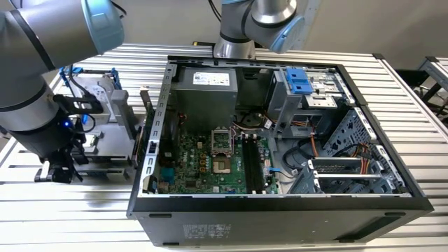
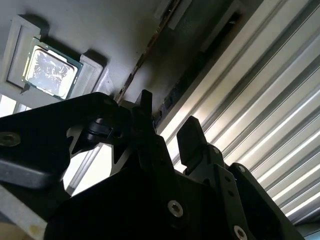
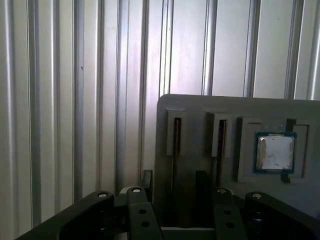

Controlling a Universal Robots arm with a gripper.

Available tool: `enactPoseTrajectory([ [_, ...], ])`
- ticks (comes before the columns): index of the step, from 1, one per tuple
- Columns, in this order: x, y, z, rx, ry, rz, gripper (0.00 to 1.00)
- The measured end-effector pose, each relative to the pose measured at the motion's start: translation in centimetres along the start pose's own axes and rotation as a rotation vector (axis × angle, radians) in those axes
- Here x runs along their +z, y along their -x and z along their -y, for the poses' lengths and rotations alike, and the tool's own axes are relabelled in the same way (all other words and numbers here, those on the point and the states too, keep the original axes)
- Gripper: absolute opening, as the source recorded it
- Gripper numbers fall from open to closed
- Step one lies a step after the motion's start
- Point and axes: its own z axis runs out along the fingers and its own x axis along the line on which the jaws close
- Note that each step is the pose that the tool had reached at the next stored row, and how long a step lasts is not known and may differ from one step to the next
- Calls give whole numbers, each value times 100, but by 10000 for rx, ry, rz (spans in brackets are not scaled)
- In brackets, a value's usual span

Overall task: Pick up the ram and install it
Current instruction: 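Pick up the ram and move it above insertion slot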

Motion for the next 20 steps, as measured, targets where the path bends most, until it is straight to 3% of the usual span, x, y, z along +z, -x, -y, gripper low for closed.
enactPoseTrajectory([
  [20, 76, 29, 1, 47, -1, 0, 100],
])
